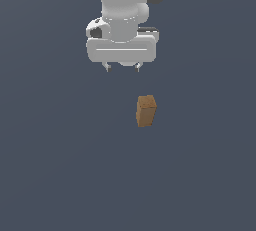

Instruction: Pick up the object and move it to a goal position.

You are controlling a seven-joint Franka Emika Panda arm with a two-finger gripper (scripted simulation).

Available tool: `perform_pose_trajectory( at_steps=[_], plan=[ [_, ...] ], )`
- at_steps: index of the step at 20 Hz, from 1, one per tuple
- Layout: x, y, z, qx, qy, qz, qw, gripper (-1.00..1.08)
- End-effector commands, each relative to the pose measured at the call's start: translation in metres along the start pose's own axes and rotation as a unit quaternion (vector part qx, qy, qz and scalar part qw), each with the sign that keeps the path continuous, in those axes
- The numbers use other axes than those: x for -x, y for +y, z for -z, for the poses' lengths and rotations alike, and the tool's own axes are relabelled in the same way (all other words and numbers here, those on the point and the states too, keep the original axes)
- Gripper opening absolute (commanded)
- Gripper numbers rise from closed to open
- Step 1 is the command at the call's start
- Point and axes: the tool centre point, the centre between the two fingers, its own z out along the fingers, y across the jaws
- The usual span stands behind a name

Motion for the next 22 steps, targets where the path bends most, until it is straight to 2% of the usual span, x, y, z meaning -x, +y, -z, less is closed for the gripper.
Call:
perform_pose_trajectory(
  at_steps=[1,11,22],
  plan=[
    [0.0,0.0,0.0,0.0,0.0,0.001,1.0,1.0],
    [-0.001,-0.002,-0.002,0.0,0.0,-0.01,1.0,1.0],
    [-0.003,-0.011,-0.016,0.001,-0.001,-0.079,0.9969,1.0]
  ],
)
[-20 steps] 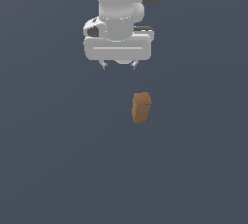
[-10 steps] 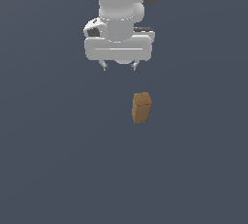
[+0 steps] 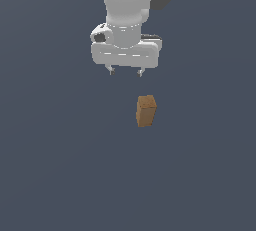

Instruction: Pick up the object and move it to a goal position.

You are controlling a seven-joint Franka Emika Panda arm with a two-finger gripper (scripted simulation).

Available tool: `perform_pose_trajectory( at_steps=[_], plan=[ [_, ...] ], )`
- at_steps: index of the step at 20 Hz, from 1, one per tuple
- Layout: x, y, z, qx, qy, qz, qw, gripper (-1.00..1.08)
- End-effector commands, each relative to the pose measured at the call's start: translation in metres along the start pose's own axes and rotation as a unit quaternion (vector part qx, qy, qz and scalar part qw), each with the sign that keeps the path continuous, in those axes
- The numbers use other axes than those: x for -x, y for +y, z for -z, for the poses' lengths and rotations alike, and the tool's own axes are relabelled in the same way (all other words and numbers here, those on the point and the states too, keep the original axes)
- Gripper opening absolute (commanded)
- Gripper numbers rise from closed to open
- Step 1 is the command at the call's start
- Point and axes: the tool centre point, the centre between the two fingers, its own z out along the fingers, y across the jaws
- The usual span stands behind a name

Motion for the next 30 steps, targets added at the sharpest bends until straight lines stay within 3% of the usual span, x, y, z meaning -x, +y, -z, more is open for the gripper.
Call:
perform_pose_trajectory(
  at_steps=[1,8,15,22,30],
  plan=[
    [0.0,-0.003,-0.005,0.0,0.0,-0.022,0.9998,1.0],
    [-0.001,-0.014,-0.02,0.002,-0.001,-0.097,0.9953,1.0],
    [0.0,-0.025,-0.036,0.003,-0.002,-0.174,0.9847,1.0],
    [0.001,-0.036,-0.052,0.005,-0.003,-0.25,0.9682,1.0],
    [0.003,-0.048,-0.07,0.007,-0.003,-0.335,0.9423,1.0]
  ],
)
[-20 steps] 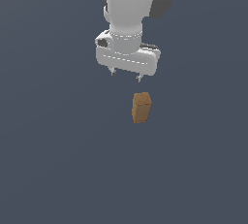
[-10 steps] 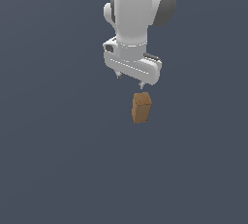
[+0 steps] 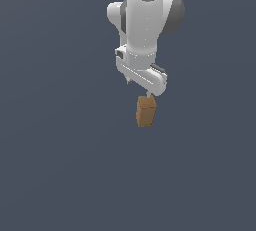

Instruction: Pick up the object and move it to a goal position.

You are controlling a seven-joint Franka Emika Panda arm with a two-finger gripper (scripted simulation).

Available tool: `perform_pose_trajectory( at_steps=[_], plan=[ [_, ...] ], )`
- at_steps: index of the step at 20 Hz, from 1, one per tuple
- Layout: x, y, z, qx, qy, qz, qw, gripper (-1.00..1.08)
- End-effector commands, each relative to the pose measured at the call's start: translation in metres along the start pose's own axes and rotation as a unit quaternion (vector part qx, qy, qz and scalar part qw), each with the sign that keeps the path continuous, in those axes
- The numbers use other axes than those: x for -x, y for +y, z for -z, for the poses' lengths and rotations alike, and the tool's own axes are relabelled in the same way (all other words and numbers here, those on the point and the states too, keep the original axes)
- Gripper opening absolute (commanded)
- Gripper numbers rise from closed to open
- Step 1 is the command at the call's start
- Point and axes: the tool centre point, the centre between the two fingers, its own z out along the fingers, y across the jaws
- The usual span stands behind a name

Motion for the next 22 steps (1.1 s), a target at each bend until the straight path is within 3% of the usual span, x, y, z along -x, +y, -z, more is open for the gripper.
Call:
perform_pose_trajectory(
  at_steps=[1,11,22],
  plan=[
    [0.003,-0.003,-0.006,0.0,0.0,-0.028,0.9996,1.0],
    [0.016,-0.013,-0.028,0.002,0.0,-0.139,0.9904,1.0],
    [0.03,-0.022,-0.051,0.004,0.0,-0.249,0.9686,1.0]
  ],
)
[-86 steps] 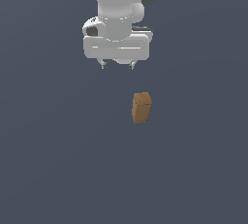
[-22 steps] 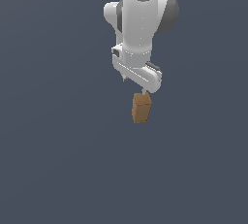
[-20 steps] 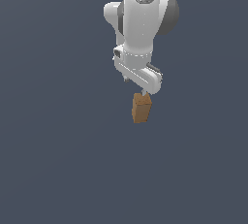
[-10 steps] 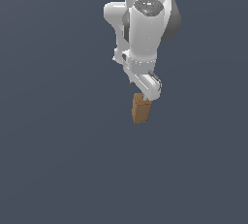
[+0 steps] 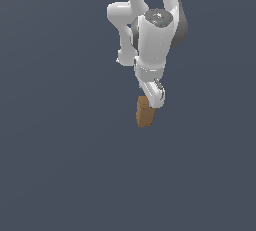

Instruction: Pick up the object and move it to a goal position.

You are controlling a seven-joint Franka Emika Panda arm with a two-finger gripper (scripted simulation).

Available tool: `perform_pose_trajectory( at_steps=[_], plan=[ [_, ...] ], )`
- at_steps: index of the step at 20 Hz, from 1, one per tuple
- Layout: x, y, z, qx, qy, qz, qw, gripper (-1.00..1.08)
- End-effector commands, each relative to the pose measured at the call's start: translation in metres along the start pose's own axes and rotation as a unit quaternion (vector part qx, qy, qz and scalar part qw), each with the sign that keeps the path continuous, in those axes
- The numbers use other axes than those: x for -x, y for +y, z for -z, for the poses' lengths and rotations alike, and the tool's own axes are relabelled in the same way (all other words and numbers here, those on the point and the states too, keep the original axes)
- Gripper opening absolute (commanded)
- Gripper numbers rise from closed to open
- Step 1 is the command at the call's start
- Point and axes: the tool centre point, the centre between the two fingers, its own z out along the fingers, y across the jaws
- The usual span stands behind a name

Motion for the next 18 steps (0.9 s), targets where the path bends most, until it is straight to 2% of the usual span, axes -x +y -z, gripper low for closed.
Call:
perform_pose_trajectory(
  at_steps=[1,9,18],
  plan=[
    [0.003,0.0,-0.004,0.0,0.0,-0.022,0.9998,1.0],
    [0.009,-0.001,-0.012,0.001,0.0,-0.062,0.9981,1.0],
    [0.01,0.0,-0.016,0.001,0.0,-0.067,0.9978,1.0]
  ],
)
